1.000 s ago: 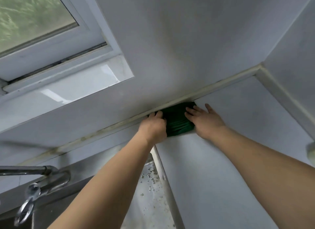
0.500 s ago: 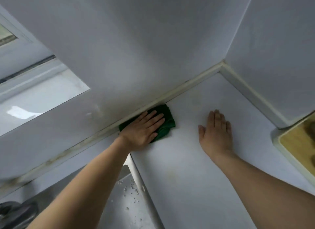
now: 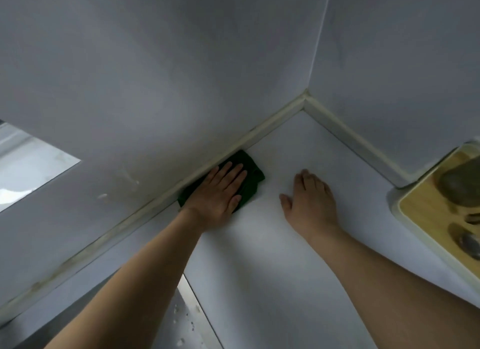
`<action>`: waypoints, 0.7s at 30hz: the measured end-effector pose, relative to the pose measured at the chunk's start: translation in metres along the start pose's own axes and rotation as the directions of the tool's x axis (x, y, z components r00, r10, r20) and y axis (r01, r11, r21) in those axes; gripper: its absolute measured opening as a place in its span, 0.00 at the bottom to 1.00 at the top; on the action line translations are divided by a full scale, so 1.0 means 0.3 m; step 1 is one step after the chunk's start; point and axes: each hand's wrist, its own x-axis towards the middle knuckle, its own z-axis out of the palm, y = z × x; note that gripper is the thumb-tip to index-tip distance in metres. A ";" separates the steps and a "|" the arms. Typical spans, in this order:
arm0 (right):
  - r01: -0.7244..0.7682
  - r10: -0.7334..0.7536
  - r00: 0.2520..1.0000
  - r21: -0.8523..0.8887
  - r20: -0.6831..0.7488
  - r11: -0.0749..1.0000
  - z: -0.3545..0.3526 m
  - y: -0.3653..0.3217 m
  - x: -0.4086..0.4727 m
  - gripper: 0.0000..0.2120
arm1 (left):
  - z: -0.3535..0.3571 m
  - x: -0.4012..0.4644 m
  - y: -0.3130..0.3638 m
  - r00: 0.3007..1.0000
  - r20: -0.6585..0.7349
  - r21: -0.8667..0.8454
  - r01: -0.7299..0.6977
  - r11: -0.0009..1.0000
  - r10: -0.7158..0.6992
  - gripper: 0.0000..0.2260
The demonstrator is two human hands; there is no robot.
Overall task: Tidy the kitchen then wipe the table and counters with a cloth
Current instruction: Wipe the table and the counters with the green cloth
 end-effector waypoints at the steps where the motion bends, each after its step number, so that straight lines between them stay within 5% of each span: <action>1: 0.004 -0.004 1.000 0.027 -0.007 1.000 -0.010 0.013 -0.006 0.32 | -0.005 0.011 0.009 1.000 0.003 0.004 0.006 1.000 -0.006 0.29; 12: -0.205 0.232 0.956 0.158 -0.179 0.966 0.044 0.293 -0.104 0.30 | -0.049 0.188 0.116 1.000 -0.017 0.047 0.022 0.999 -0.022 0.32; 21: -0.190 0.221 0.948 0.149 -0.229 0.970 0.108 0.329 -0.091 0.33 | -0.092 0.442 0.204 0.998 -0.065 0.053 -0.005 0.999 0.009 0.27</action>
